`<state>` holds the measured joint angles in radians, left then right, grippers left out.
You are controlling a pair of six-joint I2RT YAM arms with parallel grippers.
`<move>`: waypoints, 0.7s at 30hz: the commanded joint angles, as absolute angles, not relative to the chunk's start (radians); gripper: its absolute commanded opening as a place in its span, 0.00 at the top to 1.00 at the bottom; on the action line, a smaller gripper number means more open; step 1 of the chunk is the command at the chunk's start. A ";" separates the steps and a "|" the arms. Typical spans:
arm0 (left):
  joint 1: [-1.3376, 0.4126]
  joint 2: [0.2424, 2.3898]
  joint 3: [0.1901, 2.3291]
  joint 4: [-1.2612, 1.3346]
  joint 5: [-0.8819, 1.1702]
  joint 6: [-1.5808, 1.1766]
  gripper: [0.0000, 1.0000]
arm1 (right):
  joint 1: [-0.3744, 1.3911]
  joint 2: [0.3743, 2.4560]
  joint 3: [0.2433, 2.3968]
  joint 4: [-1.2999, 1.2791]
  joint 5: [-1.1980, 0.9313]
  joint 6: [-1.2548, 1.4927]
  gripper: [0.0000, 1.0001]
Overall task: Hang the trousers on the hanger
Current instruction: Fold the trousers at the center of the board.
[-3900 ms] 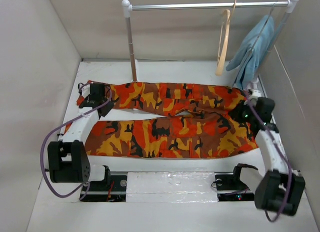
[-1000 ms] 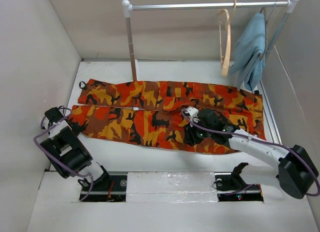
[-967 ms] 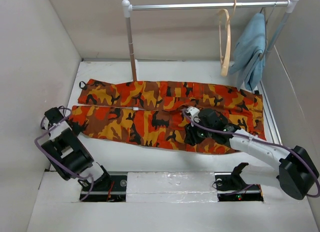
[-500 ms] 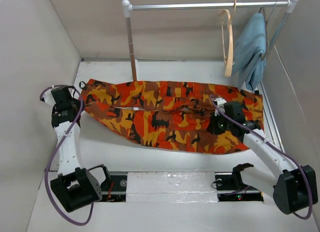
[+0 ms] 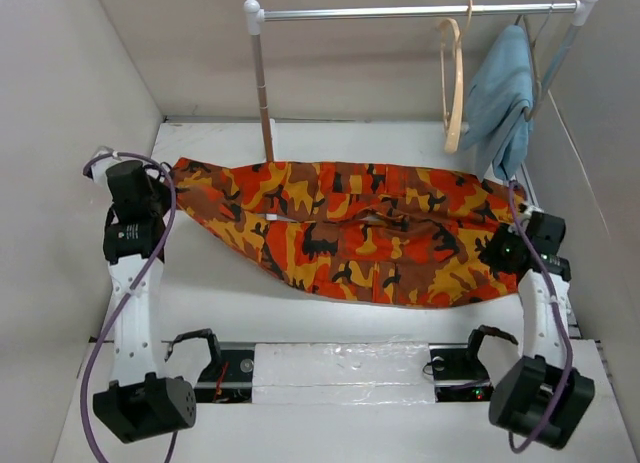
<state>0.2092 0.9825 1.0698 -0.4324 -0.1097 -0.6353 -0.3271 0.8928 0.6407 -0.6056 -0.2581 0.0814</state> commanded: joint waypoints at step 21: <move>0.092 1.065 1.121 -0.319 -0.215 -0.701 1.00 | -1.065 1.199 0.598 -0.478 -0.320 0.089 0.41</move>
